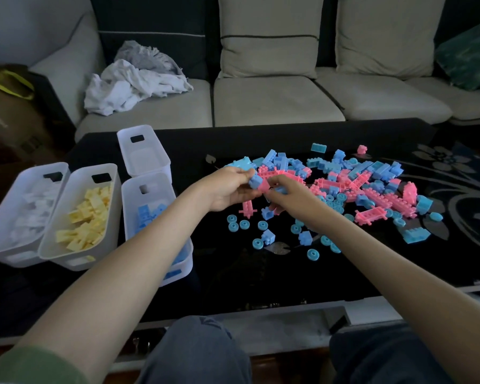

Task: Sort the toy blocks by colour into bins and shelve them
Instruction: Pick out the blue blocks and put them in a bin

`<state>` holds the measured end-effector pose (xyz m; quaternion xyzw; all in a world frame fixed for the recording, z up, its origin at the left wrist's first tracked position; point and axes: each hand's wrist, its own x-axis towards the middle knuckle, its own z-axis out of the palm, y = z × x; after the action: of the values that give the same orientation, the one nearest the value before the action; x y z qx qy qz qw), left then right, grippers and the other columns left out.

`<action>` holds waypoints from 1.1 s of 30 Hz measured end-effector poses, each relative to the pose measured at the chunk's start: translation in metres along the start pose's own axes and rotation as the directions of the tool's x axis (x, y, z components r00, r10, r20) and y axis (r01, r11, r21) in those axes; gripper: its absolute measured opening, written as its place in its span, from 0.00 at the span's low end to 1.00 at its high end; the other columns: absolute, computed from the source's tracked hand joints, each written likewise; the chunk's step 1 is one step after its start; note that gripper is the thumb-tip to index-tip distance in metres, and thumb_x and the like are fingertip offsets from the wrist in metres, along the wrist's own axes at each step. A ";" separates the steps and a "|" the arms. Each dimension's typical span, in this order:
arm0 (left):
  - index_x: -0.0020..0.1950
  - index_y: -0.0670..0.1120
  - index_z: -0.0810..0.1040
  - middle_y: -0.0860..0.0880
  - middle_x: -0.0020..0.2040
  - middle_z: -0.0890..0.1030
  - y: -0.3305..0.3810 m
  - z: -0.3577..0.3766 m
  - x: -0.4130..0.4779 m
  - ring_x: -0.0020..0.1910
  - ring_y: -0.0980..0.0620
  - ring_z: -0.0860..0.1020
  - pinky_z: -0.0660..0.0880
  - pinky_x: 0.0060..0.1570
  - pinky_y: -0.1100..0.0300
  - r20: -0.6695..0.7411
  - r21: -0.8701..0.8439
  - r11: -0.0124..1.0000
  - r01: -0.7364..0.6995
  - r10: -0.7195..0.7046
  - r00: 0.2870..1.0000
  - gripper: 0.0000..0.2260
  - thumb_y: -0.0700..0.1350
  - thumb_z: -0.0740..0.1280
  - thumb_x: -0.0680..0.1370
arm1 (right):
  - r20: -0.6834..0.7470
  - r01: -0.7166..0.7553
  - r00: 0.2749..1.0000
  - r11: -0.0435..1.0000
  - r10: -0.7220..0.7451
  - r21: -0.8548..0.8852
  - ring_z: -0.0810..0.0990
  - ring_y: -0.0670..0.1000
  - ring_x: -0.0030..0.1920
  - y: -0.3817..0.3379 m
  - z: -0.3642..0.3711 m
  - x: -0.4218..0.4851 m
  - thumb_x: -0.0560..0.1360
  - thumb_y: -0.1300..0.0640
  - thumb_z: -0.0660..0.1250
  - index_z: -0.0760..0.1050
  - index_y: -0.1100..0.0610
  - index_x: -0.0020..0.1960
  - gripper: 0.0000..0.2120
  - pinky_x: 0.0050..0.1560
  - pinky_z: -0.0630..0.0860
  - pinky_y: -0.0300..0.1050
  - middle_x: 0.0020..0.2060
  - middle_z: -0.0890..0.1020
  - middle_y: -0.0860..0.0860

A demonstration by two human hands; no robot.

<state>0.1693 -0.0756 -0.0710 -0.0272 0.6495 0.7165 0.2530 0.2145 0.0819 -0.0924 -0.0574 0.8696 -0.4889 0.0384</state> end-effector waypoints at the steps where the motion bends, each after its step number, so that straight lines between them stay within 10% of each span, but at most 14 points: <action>1: 0.47 0.40 0.73 0.43 0.40 0.78 -0.001 0.001 0.000 0.36 0.53 0.78 0.78 0.31 0.67 -0.023 -0.031 1.000 -0.002 0.001 1.000 0.07 0.41 0.59 0.82 | 0.004 0.015 1.000 1.000 -0.015 0.015 0.79 0.46 0.40 -0.002 0.003 0.000 0.79 0.54 0.62 0.70 0.55 0.62 0.13 0.43 0.77 0.39 0.45 0.78 0.48; 13: 0.44 0.39 0.71 0.43 0.39 0.77 -0.005 0.012 0.002 0.35 0.50 0.78 0.78 0.34 0.63 -0.145 -0.137 0.981 0.135 -0.155 0.977 0.08 0.38 0.57 0.82 | -0.047 0.045 0.998 0.994 -0.050 -0.095 0.76 0.52 0.36 -0.002 0.014 0.005 0.78 0.58 0.61 0.68 0.55 0.63 0.14 0.43 0.78 0.50 0.43 0.78 0.53; 18: 0.48 0.40 0.73 0.45 0.38 0.77 -0.007 0.020 0.008 0.26 0.54 0.78 0.77 0.28 0.65 -0.147 -0.056 0.986 0.156 -0.163 0.976 0.07 0.43 0.61 0.81 | -0.024 0.187 0.977 0.911 -0.210 -0.368 0.75 0.50 0.38 0.010 0.012 0.011 0.78 0.62 0.60 0.70 0.57 0.58 0.10 0.36 0.71 0.33 0.43 0.76 0.50; 22: 0.48 0.42 0.76 0.47 0.37 0.78 -0.011 0.024 0.016 0.29 0.55 0.76 0.77 0.28 0.67 -0.162 -0.012 0.990 0.141 -0.141 0.977 0.09 0.47 0.63 0.80 | -0.002 0.220 0.970 0.887 -0.242 -0.405 0.74 0.48 0.51 0.015 0.008 0.011 0.79 0.60 0.60 0.68 0.56 0.65 0.15 0.53 0.71 0.41 0.57 0.74 0.51; 33: 0.42 0.43 0.74 0.48 0.31 0.73 -0.013 0.023 0.015 0.27 0.56 0.71 0.70 0.20 0.68 -0.204 0.020 0.981 0.192 -0.184 0.961 0.08 0.40 0.61 0.81 | 0.025 0.342 0.911 0.718 -0.412 -0.607 0.77 0.52 0.44 0.015 0.002 0.004 0.80 0.53 0.59 0.68 0.54 0.64 0.13 0.40 0.79 0.52 0.57 0.74 0.51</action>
<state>0.1686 -0.0483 -0.0848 -0.1561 0.6802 0.6698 0.2536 0.2100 0.0875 -0.1066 -0.2151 0.9492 -0.1887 -0.1307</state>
